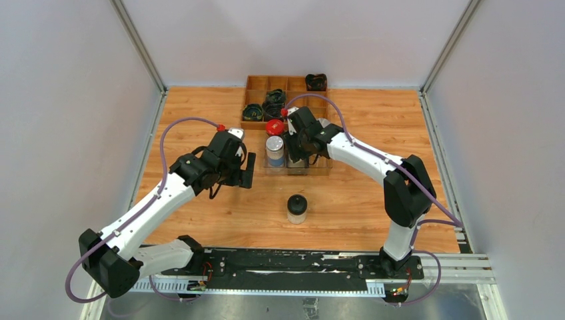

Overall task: Organize the condiment bottles
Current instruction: Place the bottle in the storage box.

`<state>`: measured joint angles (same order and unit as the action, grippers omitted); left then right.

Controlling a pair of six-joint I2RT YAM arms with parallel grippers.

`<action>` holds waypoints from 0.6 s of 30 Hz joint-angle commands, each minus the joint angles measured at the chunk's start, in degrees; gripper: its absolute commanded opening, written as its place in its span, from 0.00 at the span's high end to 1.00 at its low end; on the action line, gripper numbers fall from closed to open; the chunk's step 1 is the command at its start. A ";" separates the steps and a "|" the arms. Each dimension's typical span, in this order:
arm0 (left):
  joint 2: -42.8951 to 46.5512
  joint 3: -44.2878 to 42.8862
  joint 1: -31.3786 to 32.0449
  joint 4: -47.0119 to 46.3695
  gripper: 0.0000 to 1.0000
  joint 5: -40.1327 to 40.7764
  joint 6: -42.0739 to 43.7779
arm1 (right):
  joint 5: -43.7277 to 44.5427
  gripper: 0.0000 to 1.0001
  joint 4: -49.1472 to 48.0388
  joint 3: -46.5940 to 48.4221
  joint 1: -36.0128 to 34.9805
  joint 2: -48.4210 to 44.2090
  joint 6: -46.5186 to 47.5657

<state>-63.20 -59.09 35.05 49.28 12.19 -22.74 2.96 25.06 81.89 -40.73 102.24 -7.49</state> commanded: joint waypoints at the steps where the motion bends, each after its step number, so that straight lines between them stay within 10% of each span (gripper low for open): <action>1: 1.30 0.82 -0.40 -0.67 0.00 -0.09 0.24 | 0.02 0.54 0.51 -1.52 0.52 0.01 -0.44; 18: 1.79 0.30 -0.37 -0.37 0.00 -0.44 0.07 | 0.28 0.39 0.78 -2.99 0.51 -2.14 -0.52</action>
<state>-62.48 -58.74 35.05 49.28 12.12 -22.76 2.98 24.38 80.23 -40.73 102.04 -7.70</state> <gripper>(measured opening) 0.999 0.599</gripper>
